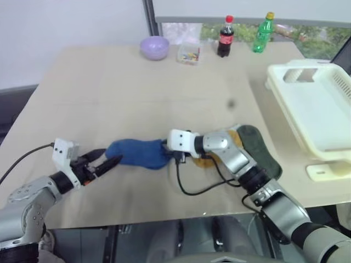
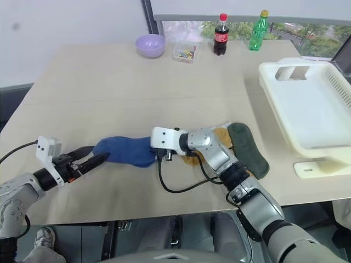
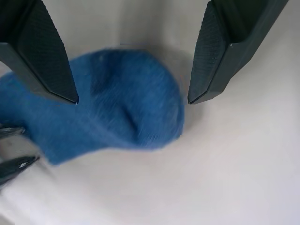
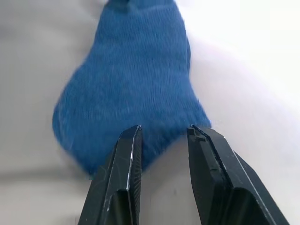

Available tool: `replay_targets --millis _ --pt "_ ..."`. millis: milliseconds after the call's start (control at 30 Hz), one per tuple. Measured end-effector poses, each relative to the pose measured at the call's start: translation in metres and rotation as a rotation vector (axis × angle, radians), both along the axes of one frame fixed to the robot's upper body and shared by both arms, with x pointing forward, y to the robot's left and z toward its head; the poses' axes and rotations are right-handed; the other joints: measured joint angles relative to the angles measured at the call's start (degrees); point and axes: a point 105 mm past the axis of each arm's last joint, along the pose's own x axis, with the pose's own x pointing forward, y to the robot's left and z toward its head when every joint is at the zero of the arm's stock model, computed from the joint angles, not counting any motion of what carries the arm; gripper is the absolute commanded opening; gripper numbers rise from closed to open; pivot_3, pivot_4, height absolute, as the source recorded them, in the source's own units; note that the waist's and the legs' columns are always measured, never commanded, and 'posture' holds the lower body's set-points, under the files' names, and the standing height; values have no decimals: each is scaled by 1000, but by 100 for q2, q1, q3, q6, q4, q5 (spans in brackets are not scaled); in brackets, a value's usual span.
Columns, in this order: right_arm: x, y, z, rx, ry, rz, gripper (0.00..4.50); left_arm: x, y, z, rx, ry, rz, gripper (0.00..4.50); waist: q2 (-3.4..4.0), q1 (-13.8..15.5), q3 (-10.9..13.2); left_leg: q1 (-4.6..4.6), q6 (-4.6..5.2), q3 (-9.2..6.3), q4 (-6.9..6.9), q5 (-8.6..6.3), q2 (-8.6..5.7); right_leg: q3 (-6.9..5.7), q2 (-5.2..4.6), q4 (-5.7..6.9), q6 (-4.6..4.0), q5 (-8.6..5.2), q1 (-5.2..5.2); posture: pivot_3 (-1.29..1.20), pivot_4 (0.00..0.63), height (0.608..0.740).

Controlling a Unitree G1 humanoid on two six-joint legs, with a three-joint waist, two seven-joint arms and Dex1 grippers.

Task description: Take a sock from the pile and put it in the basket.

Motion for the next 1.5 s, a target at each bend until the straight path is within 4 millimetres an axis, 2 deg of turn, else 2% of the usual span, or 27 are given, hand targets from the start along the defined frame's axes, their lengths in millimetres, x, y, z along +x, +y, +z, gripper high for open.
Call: replay_targets --millis 133,367,500,567,667,900,1100,1300,1500 --pt "-5 5 11 37 -19 23 65 -2 1 -2 1 21 -7 3972 -3 8 -1 1 -1 -3 0 0 -1 3 -8 -1 0 0 0 0 150 740" --pt "-7 8 11 39 -14 35 65 -4 2 -3 5 33 -9 3972 -2 3 -1 1 -2 -4 0 0 -1 10 -9 0 0 0 0 0 150 740" --pt "-7 13 -2 3 16 45 65 0 5 -2 24 37 18 3972 -3 1 -1 2 -2 -5 0 0 -2 10 -8 0 0 0 0 0 150 740" --pt "-8 15 -16 -37 34 45 65 5 5 -4 38 61 32 3972 -5 7 -2 2 -3 -6 0 0 -2 9 -7 0 0 0 0 0 150 740" --pt "-8 17 -20 -40 21 53 65 12 3 -8 62 97 38 3972 -6 9 -5 8 -3 -4 0 1 -6 3 -7 4 0 1 4 0 150 740" --pt "-9 18 -20 -48 -3 68 65 22 -22 -6 -6 101 -69 3972 -5 4 -4 13 -7 0 0 3 -4 2 -2 9 1 1 4 0 150 740" --pt "-9 14 -21 -51 -7 62 65 12 -46 1 -150 73 -253 3972 -6 8 -4 12 -7 -1 0 3 -4 3 -5 8 0 0 5 0 150 740" --pt "-9 10 -22 -53 -11 56 65 14 -57 14 -139 -8 -343 3972 -7 29 -5 12 -6 -2 0 3 -5 2 -6 8 0 0 6 0 150 740" --pt "-9 8 -22 -54 -11 52 65 12 -80 14 -102 -14 -452 3972 -7 27 -5 12 -6 0 0 3 -6 2 -4 8 0 0 6 0 150 740"
